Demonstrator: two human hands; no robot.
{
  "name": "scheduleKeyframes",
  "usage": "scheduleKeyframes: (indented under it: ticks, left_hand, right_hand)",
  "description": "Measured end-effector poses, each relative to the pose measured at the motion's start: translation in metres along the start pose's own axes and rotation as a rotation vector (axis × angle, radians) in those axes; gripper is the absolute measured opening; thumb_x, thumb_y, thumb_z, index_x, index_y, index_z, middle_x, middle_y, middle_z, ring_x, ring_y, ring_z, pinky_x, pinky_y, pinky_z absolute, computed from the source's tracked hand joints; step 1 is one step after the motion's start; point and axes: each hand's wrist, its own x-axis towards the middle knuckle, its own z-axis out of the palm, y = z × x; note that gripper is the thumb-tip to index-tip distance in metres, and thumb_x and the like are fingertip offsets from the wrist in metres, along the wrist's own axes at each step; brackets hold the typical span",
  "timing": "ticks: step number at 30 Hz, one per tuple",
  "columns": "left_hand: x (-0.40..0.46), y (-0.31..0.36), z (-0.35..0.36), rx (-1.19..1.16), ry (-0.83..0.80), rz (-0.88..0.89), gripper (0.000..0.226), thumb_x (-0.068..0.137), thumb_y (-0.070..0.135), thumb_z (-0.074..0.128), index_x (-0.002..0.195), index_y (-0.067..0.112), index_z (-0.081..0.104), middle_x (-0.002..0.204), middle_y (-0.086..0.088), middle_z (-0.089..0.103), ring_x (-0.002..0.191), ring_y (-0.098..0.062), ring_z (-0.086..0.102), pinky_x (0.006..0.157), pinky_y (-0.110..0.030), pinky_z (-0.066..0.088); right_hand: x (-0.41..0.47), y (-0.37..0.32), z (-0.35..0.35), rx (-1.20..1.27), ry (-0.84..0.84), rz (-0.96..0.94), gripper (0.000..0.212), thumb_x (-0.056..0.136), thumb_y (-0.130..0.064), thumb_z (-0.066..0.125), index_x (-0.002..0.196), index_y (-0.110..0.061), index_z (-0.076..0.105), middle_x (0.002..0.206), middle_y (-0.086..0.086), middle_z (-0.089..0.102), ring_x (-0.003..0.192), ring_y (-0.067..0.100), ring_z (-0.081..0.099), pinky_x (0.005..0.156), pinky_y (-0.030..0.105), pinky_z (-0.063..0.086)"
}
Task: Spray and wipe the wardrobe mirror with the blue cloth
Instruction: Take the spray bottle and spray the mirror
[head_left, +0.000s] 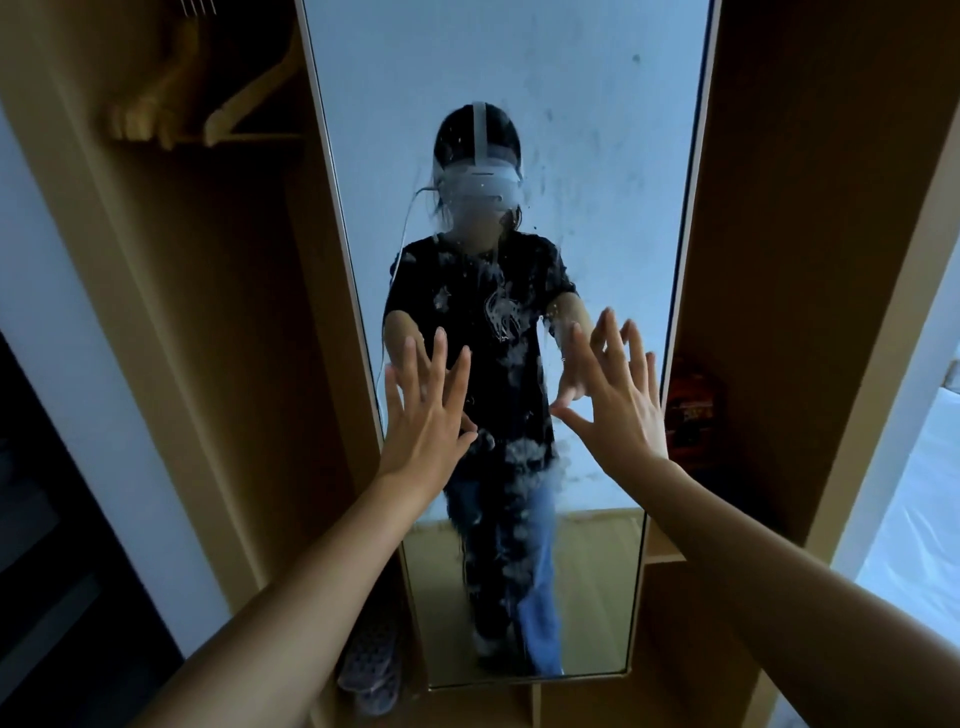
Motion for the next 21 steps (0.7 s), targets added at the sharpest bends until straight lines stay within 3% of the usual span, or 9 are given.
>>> scheduleKeyframes:
  ticks: [5, 10, 21]
  left_hand:
    - [0.005, 0.001, 0.01, 0.018, 0.034, -0.012, 0.107, 0.081, 0.054, 0.066, 0.154, 0.013, -0.002, 0.159, -0.02, -0.013, 0.144, -0.047, -0.008, 0.114, -0.06, 0.009]
    - [0.016, 0.001, 0.018, 0.081, 0.008, -0.024, 0.106, 0.084, 0.057, 0.06, 0.153, 0.013, -0.006, 0.157, -0.022, -0.016, 0.144, -0.047, -0.007, 0.114, -0.059, 0.01]
    - [0.035, -0.001, 0.035, 0.064, 0.04, -0.025, 0.11, 0.078, 0.052, 0.069, 0.154, 0.012, -0.001, 0.158, -0.022, -0.012, 0.143, -0.049, -0.003, 0.113, -0.063, 0.019]
  right_hand:
    - [0.009, 0.007, 0.01, 0.001, -0.018, -0.018, 0.099, 0.086, -0.048, 0.068, 0.155, -0.034, -0.001, 0.161, -0.006, -0.022, 0.149, 0.023, -0.018, 0.12, 0.05, 0.001]
    - [0.019, 0.01, 0.018, 0.008, -0.028, -0.011, 0.098, 0.087, -0.047, 0.067, 0.155, -0.033, -0.002, 0.162, -0.002, -0.018, 0.149, 0.024, -0.017, 0.12, 0.049, -0.001]
    - [0.038, 0.015, 0.033, -0.014, -0.059, -0.001, 0.1, 0.087, -0.048, 0.066, 0.154, -0.036, -0.007, 0.161, -0.003, -0.022, 0.148, 0.025, -0.02, 0.119, 0.045, -0.006]
